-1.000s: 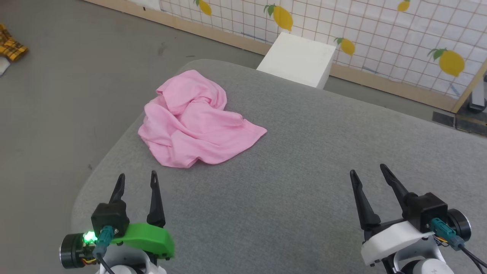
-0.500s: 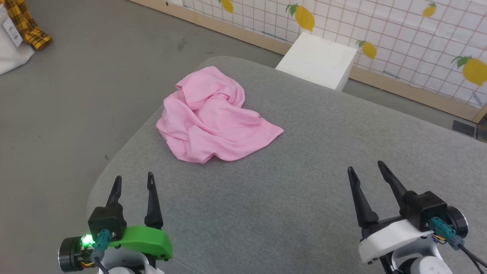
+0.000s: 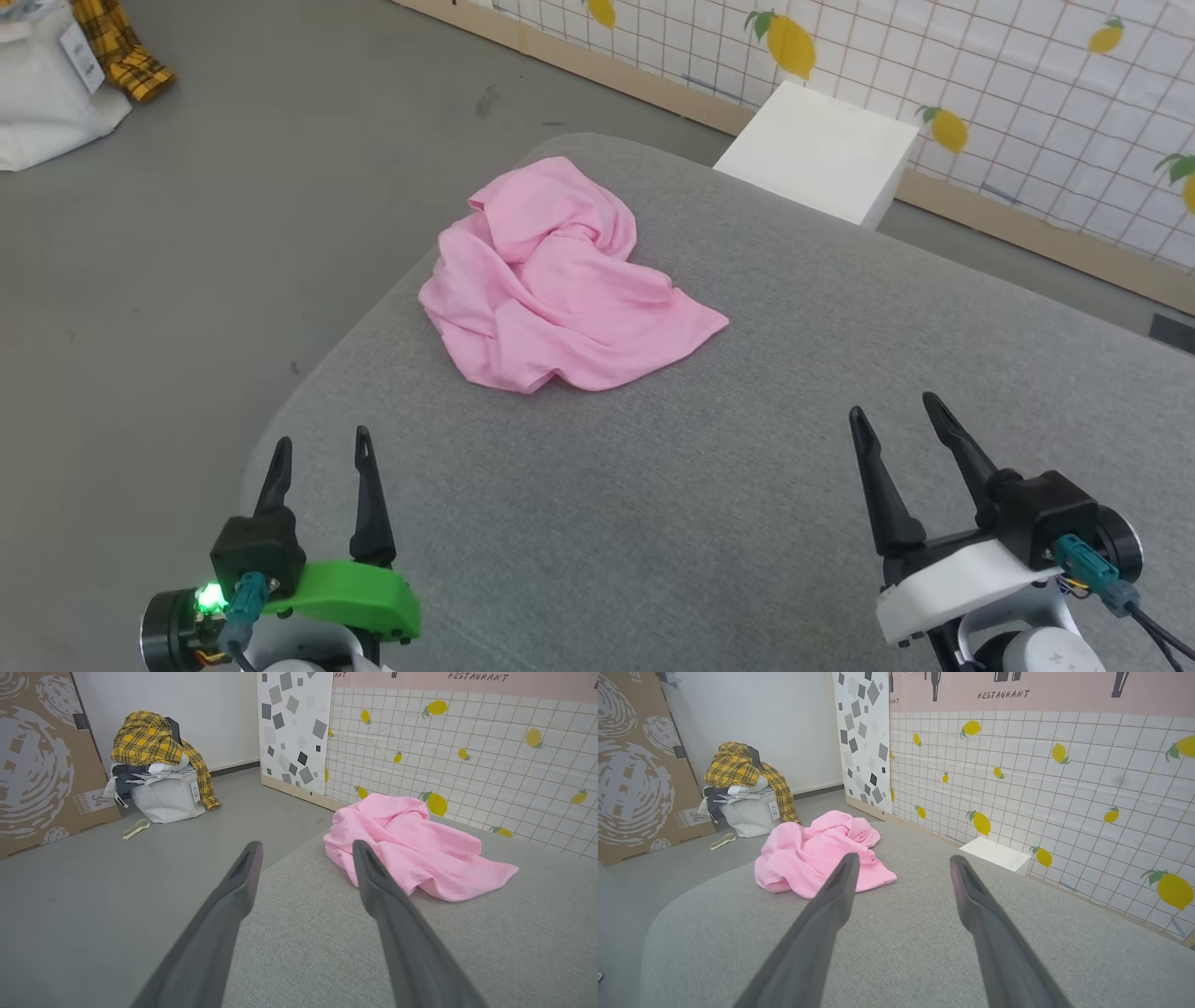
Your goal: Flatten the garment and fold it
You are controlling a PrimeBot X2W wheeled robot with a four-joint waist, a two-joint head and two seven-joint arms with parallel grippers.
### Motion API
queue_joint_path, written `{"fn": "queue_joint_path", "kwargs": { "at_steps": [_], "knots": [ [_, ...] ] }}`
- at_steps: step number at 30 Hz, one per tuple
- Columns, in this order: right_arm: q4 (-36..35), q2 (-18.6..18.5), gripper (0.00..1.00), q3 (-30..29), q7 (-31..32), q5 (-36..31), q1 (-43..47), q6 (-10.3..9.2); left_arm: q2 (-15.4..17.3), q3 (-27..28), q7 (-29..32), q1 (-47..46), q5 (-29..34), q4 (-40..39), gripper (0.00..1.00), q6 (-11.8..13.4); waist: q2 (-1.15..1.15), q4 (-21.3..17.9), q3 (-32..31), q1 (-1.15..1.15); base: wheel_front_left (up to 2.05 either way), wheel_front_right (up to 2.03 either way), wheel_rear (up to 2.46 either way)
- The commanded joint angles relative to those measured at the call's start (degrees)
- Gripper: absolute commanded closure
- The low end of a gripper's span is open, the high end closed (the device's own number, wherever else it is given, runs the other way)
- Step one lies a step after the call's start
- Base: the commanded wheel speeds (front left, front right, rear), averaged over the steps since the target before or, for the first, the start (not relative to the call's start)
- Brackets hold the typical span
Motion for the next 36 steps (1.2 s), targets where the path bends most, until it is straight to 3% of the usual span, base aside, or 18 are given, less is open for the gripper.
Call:
{"fn": "queue_joint_path", "kwargs": {
  "at_steps": [1, 10, 16, 23, 26, 30, 36],
  "knots": [
    [0.2, 0.1, 0.00, 0.1, -0.8, 0.4, -1.2, -0.08, -0.1, 0.1, -0.6, 0.9, -0.6, 0.2, 0.00, 0.7, 0.00, 0.3, 0.0, 0.00, 0.00, 0.00, 0.00],
    [-0.5, 0.1, 0.00, 0.3, -1.3, 0.8, -2.2, -0.08, 0.2, 1.0, -0.7, -1.4, -5.1, 1.2, 0.00, -0.4, 0.00, -0.3, 2.2, 0.00, 0.00, 0.00, 0.00],
    [-2.2, 0.1, 0.00, 0.1, -0.9, -0.1, -3.9, -0.09, 3.9, 3.3, 5.1, -10.4, -9.0, -0.7, 0.00, -2.2, 0.00, -3.1, 7.5, 0.00, 0.00, 0.00, 0.00],
    [-4.2, 0.1, 0.00, 0.3, -1.0, -1.1, -7.0, -0.09, 11.1, 6.6, 19.6, -25.4, -14.7, 2.8, 0.00, -3.5, 0.00, -8.4, 16.6, 0.00, 0.00, 0.00, 0.00],
    [-5.0, 0.1, 0.00, 0.8, -1.2, -1.4, -9.0, -0.10, 13.9, 7.8, 26.9, -31.5, -16.8, 5.7, 0.00, -2.8, 0.00, -10.9, 21.1, 0.00, 0.00, 0.00, 0.00],
    [-5.5, 0.2, 0.00, 1.6, -2.1, -1.0, -11.9, -0.10, 17.4, 9.9, 36.6, -38.0, -19.6, 10.2, 0.00, -0.7, 0.00, -14.7, 27.1, 0.00, 0.00, 0.00, 0.00],
    [-3.9, 0.2, 0.00, 2.3, -3.9, 0.6, -15.0, -0.10, 17.8, 13.4, 49.3, -38.2, -24.5, 13.6, 0.00, 4.1, 0.00, -19.5, 32.7, 0.00, 0.00, 0.00, 0.00]
  ]
}}
